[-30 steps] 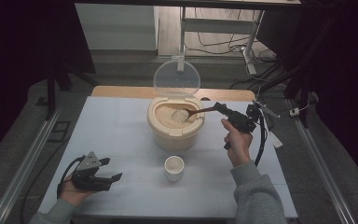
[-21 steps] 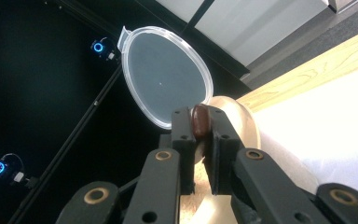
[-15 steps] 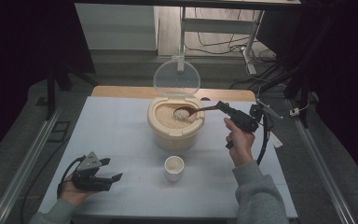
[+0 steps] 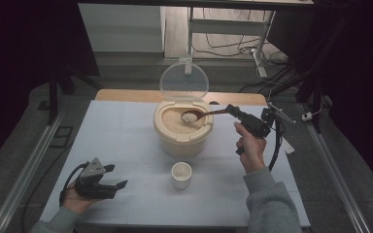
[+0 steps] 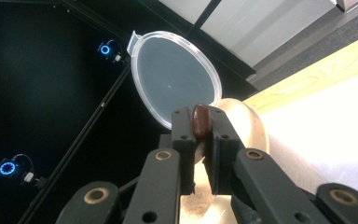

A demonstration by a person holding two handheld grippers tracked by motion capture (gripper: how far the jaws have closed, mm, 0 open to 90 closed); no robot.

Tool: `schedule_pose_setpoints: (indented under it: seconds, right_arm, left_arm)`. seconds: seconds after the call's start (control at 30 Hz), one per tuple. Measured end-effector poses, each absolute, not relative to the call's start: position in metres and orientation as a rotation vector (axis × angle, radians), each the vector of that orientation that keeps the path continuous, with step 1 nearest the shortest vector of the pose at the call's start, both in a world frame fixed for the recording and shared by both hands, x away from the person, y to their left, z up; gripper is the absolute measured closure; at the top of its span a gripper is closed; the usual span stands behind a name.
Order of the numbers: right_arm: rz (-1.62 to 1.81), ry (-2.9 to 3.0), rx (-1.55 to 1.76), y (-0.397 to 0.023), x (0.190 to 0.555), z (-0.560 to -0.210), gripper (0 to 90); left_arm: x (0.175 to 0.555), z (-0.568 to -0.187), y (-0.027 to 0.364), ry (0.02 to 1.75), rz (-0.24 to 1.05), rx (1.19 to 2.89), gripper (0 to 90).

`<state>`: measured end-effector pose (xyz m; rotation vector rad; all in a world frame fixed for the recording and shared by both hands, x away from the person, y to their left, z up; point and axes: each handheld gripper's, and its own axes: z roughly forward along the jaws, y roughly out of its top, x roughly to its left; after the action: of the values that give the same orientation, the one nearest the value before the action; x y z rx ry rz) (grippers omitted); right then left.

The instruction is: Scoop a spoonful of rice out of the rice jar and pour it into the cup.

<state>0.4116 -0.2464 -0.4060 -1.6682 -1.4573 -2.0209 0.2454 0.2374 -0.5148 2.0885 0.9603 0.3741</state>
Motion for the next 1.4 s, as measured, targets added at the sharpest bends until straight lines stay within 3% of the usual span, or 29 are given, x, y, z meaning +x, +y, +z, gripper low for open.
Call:
schedule_pose_setpoints:
  seconds: [0.83,1.4]
  right_arm:
    - [-1.999,-1.477,-1.642,-0.247,0.408,-0.402,82.8]
    - [-1.901,-1.553,-1.535,-0.253,0.378,-0.400,82.8]
  left_arm:
    - [0.246,-0.515,0.237,0.959,0.372,2.090,22.7]
    - [0.246,-0.515,0.237,0.960,0.371,2.088,22.7]
